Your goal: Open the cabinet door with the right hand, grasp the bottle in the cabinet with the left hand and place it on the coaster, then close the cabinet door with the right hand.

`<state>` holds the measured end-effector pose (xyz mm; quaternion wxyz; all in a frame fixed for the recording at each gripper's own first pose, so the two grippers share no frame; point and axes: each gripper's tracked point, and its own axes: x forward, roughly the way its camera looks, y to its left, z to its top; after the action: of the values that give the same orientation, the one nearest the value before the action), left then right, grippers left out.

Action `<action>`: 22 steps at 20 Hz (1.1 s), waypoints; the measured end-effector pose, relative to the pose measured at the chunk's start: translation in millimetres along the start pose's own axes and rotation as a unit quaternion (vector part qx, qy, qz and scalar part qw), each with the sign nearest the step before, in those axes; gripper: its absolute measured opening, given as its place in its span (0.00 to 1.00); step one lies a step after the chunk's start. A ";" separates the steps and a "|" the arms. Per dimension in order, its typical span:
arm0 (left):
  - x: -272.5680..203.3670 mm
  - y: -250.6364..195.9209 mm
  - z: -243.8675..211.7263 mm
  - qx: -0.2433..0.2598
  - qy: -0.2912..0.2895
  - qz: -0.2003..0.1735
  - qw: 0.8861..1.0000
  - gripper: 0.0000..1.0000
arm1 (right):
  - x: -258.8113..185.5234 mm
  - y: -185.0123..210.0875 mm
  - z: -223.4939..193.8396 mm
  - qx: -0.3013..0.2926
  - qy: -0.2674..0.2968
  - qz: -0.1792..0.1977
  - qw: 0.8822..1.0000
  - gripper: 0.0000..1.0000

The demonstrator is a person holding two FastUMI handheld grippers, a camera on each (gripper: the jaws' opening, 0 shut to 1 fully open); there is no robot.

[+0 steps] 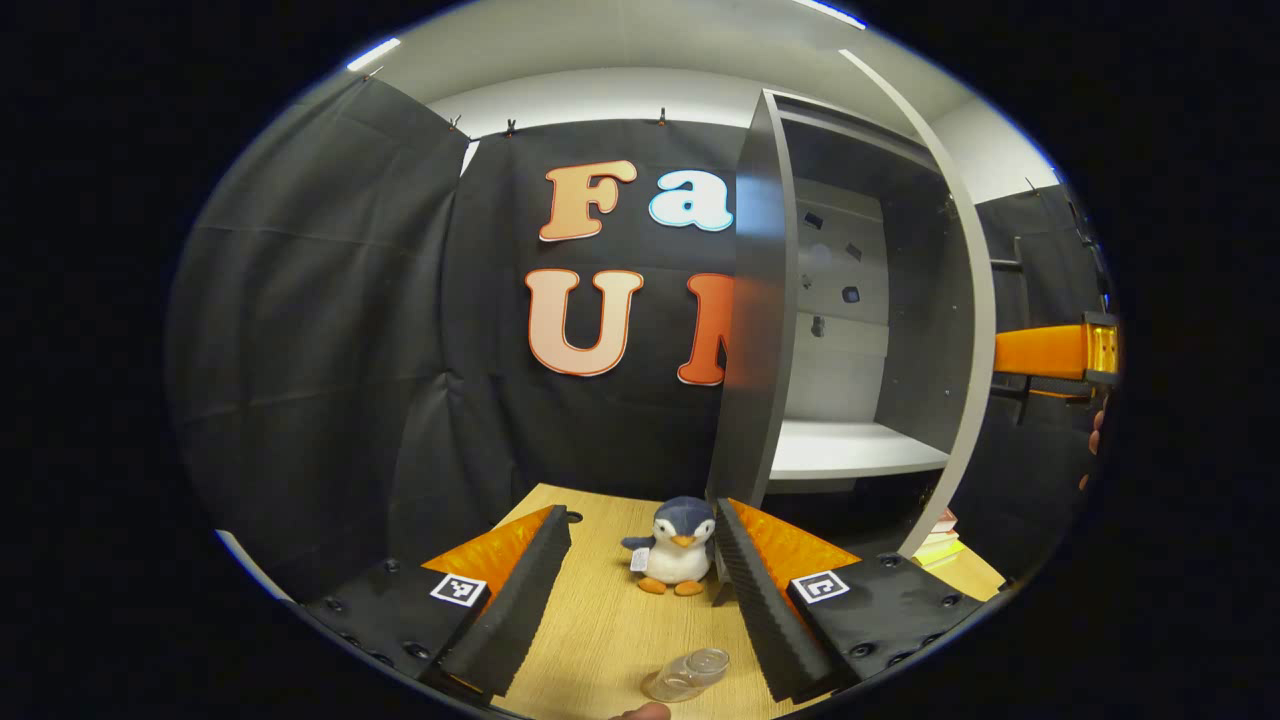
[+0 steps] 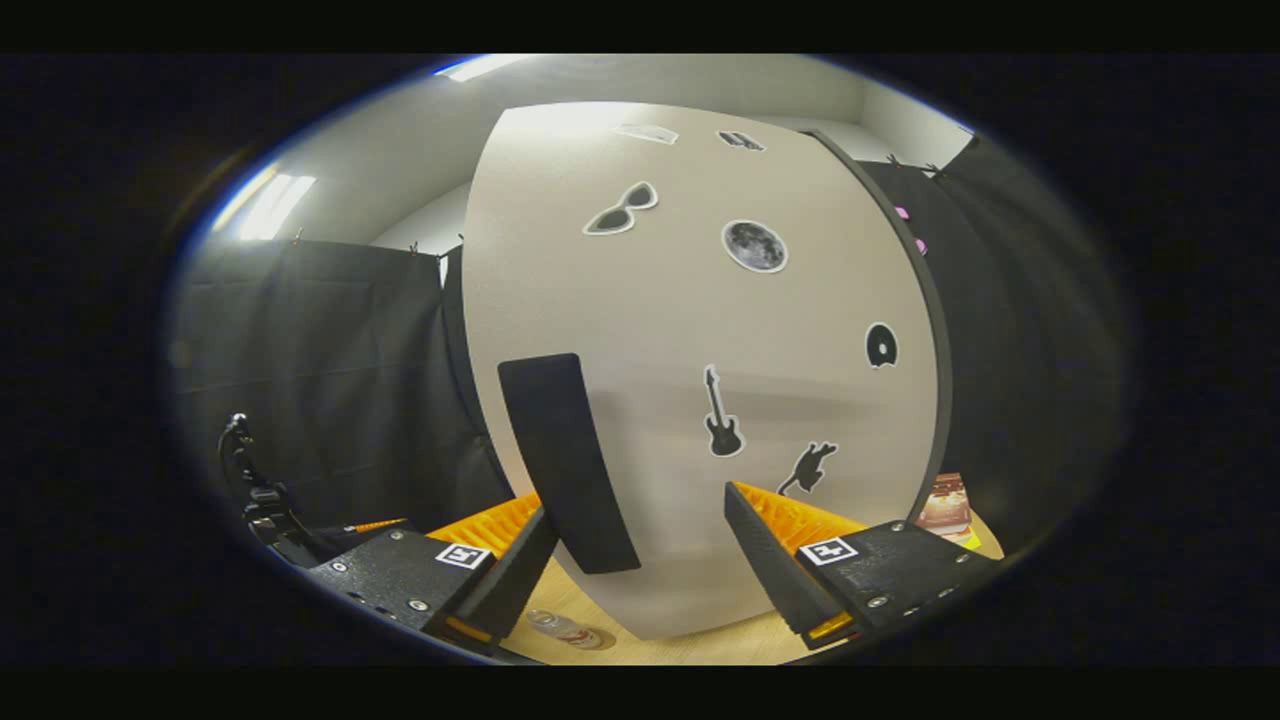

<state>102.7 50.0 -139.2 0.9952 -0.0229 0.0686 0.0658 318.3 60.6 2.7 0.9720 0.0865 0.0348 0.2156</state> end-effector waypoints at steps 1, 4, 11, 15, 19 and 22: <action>3.6 1.2 2.7 0.003 -0.002 0.000 1.000 0.95 | 3.5 1.6 0.3 -0.006 -0.002 0.000 1.000 1.00; 18.7 0.9 4.9 0.007 -0.007 -0.006 1.000 0.94 | 10.6 5.4 2.4 -0.020 -0.006 -0.007 1.000 0.92; 59.8 5.0 7.9 0.008 -0.008 -0.021 1.000 0.95 | 27.4 10.5 0.4 -0.025 -0.013 -0.035 0.999 0.96; 77.1 4.8 5.5 0.008 -0.005 -0.027 1.000 0.95 | 31.8 11.9 -1.5 -0.033 -0.020 -0.072 0.997 0.97; 82.4 1.0 -0.8 -0.010 0.002 -0.039 0.999 0.94 | 32.7 12.0 -2.2 -0.041 -0.026 -0.096 0.994 1.00; 87.8 -3.4 -6.7 -0.017 0.009 -0.049 0.999 0.95 | 36.5 10.3 -3.4 -0.047 -0.028 -0.111 0.992 0.98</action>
<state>188.5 57.5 -158.0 0.9960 -0.0436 0.0755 0.0180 346.7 85.9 0.1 0.9935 0.0425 0.0067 0.1053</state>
